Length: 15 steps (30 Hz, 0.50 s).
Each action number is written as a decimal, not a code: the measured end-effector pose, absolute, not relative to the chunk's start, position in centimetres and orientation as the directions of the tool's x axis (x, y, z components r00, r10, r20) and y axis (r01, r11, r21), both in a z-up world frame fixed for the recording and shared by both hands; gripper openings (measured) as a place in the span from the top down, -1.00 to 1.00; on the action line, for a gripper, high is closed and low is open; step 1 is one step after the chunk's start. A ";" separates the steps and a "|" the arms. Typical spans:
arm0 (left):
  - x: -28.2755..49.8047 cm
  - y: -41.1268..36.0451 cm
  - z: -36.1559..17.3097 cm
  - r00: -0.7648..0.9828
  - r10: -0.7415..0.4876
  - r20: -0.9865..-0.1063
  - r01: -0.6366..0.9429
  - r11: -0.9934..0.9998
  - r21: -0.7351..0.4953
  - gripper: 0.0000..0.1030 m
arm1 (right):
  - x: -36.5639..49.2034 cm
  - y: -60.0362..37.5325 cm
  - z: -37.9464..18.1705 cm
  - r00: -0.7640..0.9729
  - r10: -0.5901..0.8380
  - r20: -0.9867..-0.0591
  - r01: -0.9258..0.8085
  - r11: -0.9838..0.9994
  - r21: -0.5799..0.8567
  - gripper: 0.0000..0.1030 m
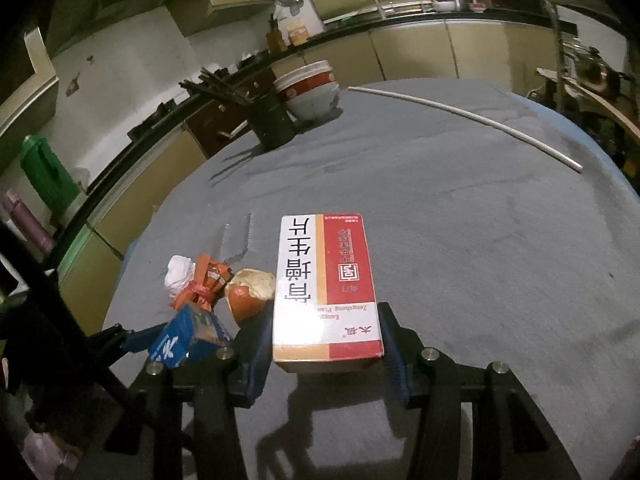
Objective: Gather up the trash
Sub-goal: 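Grasp the red-and-white medicine box with the right tool while the left tool grasps the blue Yunnan Baiyao box, then carry the medicine box and blue box over the red basket with both tools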
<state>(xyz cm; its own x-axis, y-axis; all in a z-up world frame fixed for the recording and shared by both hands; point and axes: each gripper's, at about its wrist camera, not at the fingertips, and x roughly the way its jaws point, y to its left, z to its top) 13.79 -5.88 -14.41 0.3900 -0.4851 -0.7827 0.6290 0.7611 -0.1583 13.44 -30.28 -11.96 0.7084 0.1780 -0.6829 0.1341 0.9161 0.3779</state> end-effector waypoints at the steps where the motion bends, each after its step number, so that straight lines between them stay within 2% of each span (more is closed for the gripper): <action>1: 13.7 -5.9 -14.4 0.394 -0.484 -0.782 0.623 0.766 -0.160 -0.23 | 12.9 -30.4 -11.9 0.713 0.178 -0.678 0.137 0.914 0.383 0.01; 7: 12.5 -6.2 -13.8 0.430 -0.453 -0.781 0.589 0.796 -0.137 -0.15 | 10.0 -30.7 -11.2 0.734 0.177 -0.656 0.137 0.907 0.397 0.01; 15: 9.9 -5.5 -11.7 0.498 -0.428 -0.754 0.548 0.829 -0.109 -0.13 | 6.4 -30.6 -10.3 0.756 0.153 -0.637 0.134 0.916 0.379 0.01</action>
<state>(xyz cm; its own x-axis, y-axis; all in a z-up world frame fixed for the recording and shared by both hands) 9.89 -5.48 -11.70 0.4980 -0.4282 -0.7541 0.5481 0.8293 -0.1089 6.38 -30.58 -10.32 0.7559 0.1530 -0.6366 0.1341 0.9155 0.3793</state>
